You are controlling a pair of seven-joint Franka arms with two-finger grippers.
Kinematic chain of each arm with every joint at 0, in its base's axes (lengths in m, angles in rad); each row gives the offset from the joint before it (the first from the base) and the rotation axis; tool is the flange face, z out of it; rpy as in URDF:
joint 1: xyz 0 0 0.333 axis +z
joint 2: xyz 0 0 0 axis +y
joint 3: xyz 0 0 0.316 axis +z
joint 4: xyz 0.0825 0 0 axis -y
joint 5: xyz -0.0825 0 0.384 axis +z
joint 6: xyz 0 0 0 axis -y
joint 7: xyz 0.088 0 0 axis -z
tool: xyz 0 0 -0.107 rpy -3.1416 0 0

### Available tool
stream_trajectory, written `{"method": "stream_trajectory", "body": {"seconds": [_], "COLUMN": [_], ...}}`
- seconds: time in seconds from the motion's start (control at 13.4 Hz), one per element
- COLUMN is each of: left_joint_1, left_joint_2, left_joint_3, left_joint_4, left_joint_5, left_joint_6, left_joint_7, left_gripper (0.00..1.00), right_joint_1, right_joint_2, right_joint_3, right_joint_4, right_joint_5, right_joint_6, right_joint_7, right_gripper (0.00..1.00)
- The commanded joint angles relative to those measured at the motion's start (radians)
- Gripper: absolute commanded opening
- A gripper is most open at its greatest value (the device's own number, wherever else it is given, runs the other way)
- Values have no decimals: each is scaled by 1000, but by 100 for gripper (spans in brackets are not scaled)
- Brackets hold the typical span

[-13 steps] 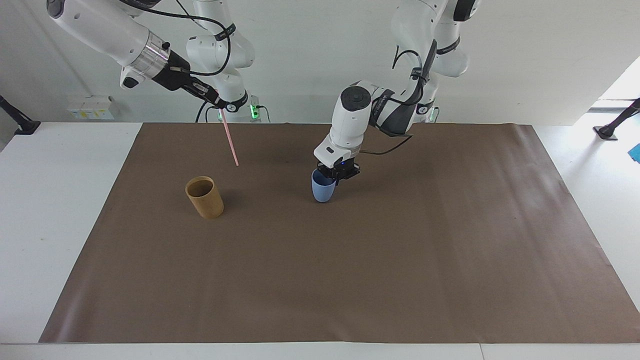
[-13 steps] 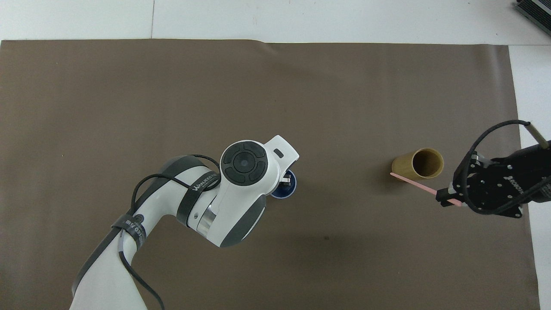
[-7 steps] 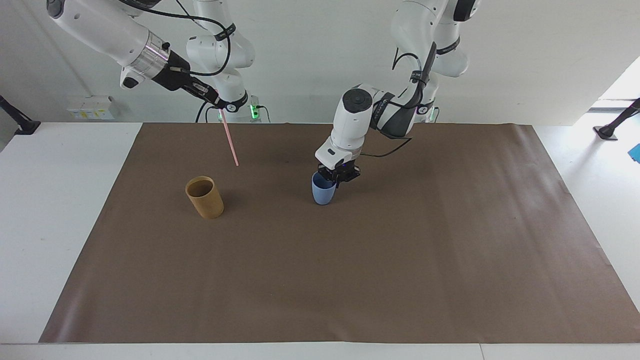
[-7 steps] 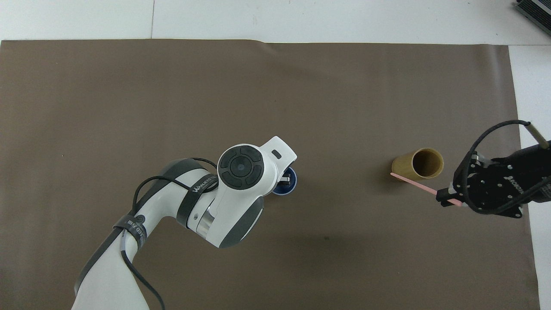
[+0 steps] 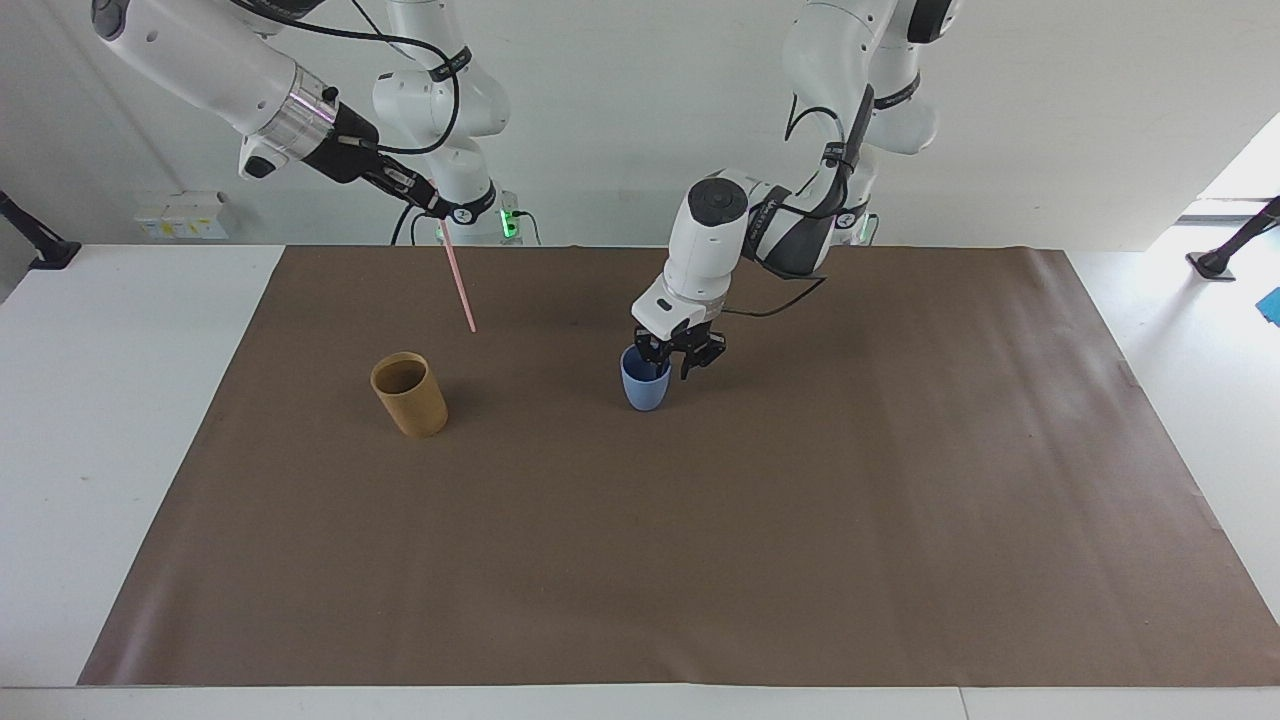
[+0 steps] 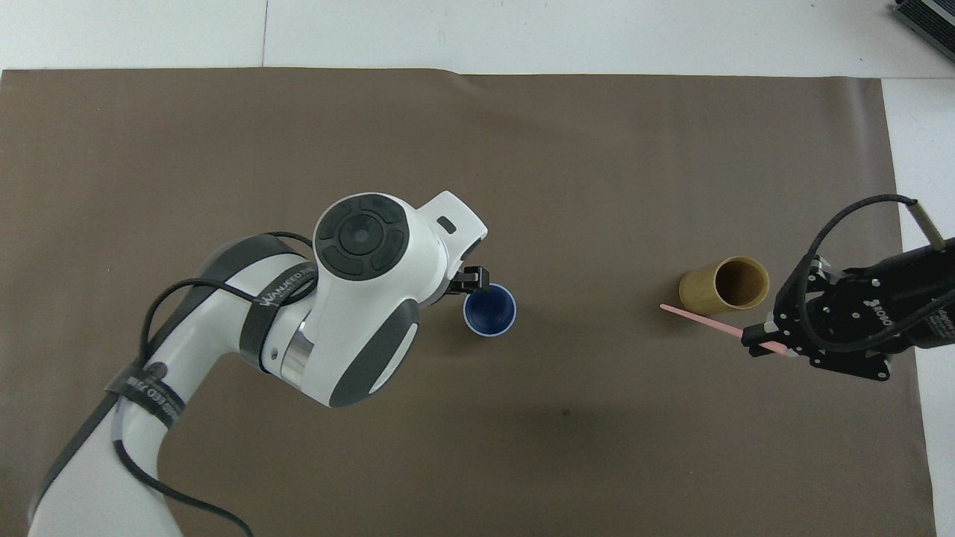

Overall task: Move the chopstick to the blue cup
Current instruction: 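Insert the stick with the right gripper while the left gripper retracts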

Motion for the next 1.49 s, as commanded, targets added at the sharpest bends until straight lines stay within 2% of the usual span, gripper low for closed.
{"method": "stream_trajectory", "body": {"seconds": [0.0, 0.3, 0.52, 0.82, 1.04, 1.41], "left_joint_1": [125, 318, 435, 567, 576, 573], "left_joint_2": [-100, -178, -206, -223, -257, -257], "left_joint_3": [-5, -3, -2, -2, 7, 18], "left_joint_4": [1, 1, 2, 12, 60, 244], "left_joint_5": [10, 11, 21, 45, 117, 131], "left_joint_6": [-109, -271, -299, -363, -408, -622], "left_joint_7": [141, 394, 527, 691, 739, 739], "left_gripper": [100, 100, 100, 100, 100, 100], "right_joint_1": [3, 90, 200, 294, 366, 403], "right_joint_2": [-6, 5, 23, 72, 89, 100], "right_joint_3": [15, 20, 20, 18, 20, 18], "right_joint_4": [-15, -44, -72, -83, -118, -169], "right_joint_5": [76, 162, 186, 177, 173, 147], "right_joint_6": [32, 146, 268, 378, 472, 520], "right_joint_7": [92, 252, 338, 376, 399, 398], "right_gripper": [0, 0, 0, 0, 0, 0]}}
